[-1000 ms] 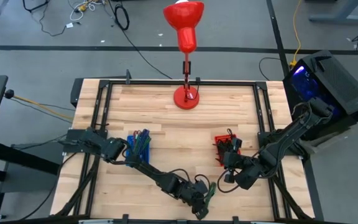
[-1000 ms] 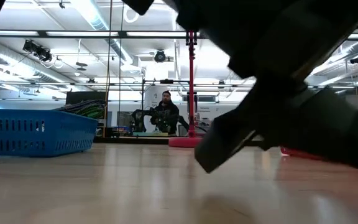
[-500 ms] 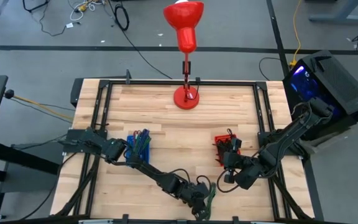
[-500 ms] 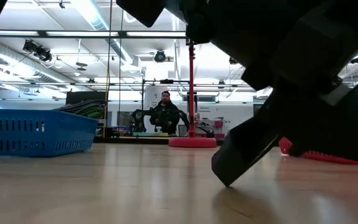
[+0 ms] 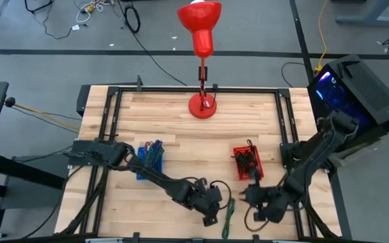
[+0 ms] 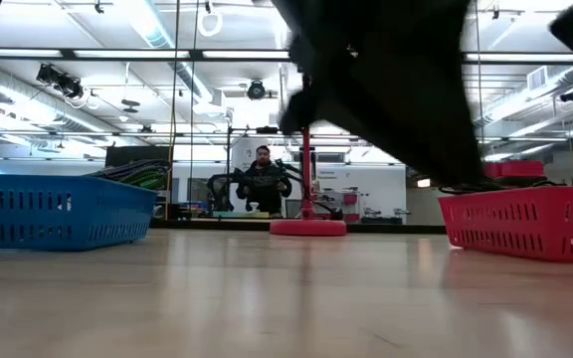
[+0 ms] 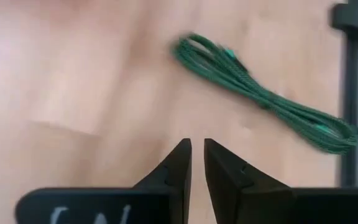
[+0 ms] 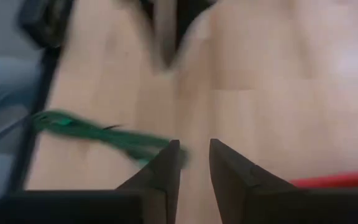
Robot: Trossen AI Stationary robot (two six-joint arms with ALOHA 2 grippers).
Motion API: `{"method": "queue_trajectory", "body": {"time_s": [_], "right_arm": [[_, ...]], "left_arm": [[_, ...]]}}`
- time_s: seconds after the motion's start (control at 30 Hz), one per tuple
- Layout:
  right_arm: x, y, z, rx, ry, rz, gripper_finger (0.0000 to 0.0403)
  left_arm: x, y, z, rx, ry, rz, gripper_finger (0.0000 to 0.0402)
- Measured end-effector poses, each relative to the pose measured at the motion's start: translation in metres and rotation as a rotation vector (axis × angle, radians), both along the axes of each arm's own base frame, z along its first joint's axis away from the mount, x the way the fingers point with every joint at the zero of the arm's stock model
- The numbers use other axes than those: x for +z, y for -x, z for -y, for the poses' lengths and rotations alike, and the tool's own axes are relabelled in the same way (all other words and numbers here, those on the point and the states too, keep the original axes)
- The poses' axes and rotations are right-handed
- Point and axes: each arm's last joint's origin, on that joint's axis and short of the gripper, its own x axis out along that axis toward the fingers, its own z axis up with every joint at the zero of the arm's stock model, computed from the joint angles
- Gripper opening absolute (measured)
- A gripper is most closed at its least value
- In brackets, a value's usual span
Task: Pick & Place USB Port
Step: Put the green and black charger cable into the blue bin
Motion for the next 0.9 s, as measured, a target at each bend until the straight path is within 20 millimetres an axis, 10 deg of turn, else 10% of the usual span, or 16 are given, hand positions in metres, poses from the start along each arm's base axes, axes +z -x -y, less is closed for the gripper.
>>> {"method": "queue_trajectory", "body": {"time_s": [0.33, 0.9], "right_arm": [[-0.058, -0.017, -0.028, 0.131, 0.036, -0.127, 0.0087], [-0.065, -0.032, -0.026, 0.177, 0.011, -0.136, 0.0171]], "left_arm": [[0.027, 0.026, -0.008, 0.063, -0.291, -0.045, 0.0049], [0.025, 0.038, -0.009, 0.117, -0.378, -0.110, 0.0051]]}}
